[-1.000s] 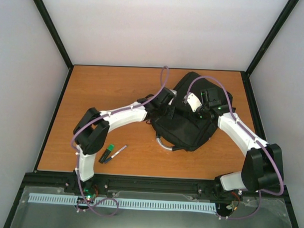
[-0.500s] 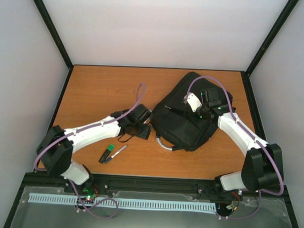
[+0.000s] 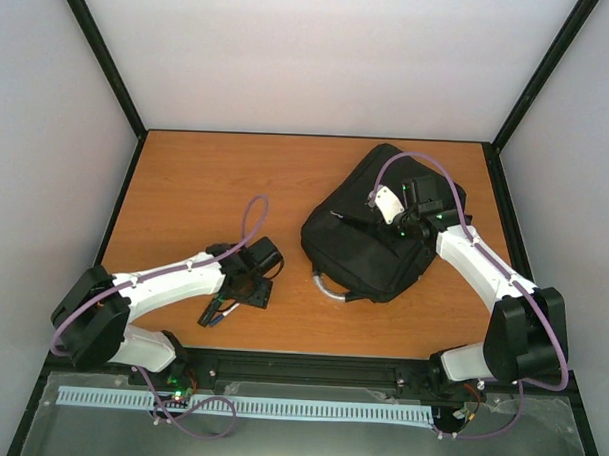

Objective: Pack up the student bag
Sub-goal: Place the stationery in the student bag, then pick up the stationery from the center of the board.

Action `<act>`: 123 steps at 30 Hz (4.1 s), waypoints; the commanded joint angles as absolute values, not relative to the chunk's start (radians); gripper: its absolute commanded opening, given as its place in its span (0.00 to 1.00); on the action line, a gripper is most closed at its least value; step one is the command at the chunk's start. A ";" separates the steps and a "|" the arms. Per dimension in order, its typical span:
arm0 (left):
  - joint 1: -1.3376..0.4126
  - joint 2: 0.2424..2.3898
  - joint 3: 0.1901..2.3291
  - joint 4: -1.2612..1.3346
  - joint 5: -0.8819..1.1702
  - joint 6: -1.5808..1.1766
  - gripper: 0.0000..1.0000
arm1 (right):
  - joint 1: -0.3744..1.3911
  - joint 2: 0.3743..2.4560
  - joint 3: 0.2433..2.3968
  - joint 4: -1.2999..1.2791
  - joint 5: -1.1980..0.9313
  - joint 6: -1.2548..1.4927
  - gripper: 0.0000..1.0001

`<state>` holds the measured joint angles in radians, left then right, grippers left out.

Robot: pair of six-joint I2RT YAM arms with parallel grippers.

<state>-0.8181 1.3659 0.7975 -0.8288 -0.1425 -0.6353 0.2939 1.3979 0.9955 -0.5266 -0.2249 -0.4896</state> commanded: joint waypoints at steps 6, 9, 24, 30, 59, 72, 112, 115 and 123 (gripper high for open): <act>-0.811 1.428 0.794 -0.849 -0.175 -0.705 0.66 | 0.293 1.389 1.001 -0.532 -0.254 -0.495 0.03; -0.811 1.446 0.798 -0.851 -0.175 -0.702 0.60 | 0.293 1.390 1.002 -0.531 -0.255 -0.497 0.03; -0.811 1.475 0.792 -0.824 -0.169 -0.670 0.52 | 0.293 1.396 1.003 -0.533 -0.259 -0.498 0.03; -0.811 1.487 0.787 -0.804 -0.116 -0.657 0.35 | 0.293 1.396 1.003 -0.535 -0.259 -0.498 0.03; -0.861 1.784 1.101 -0.703 -0.043 -0.518 0.26 | 0.287 1.398 1.001 -0.537 -0.253 -0.498 0.03; -0.906 1.623 0.931 -0.762 0.009 -0.583 0.43 | 0.282 1.409 1.007 -0.539 -0.268 -0.504 0.03; -0.910 1.671 1.271 -0.756 0.048 -0.469 0.08 | 0.280 1.375 1.005 -0.539 -0.277 -0.498 0.03; -0.876 1.728 1.344 -0.742 0.093 -0.434 0.09 | 0.280 1.370 1.004 -0.538 -0.280 -0.495 0.03; -0.819 1.876 1.485 -0.692 0.284 -0.347 0.08 | 0.279 1.354 0.997 -0.530 -0.287 -0.496 0.03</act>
<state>-0.8299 1.8149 1.3926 -0.7319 0.1596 -0.4179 0.2813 1.3888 0.9955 -0.5304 -0.2478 -0.4965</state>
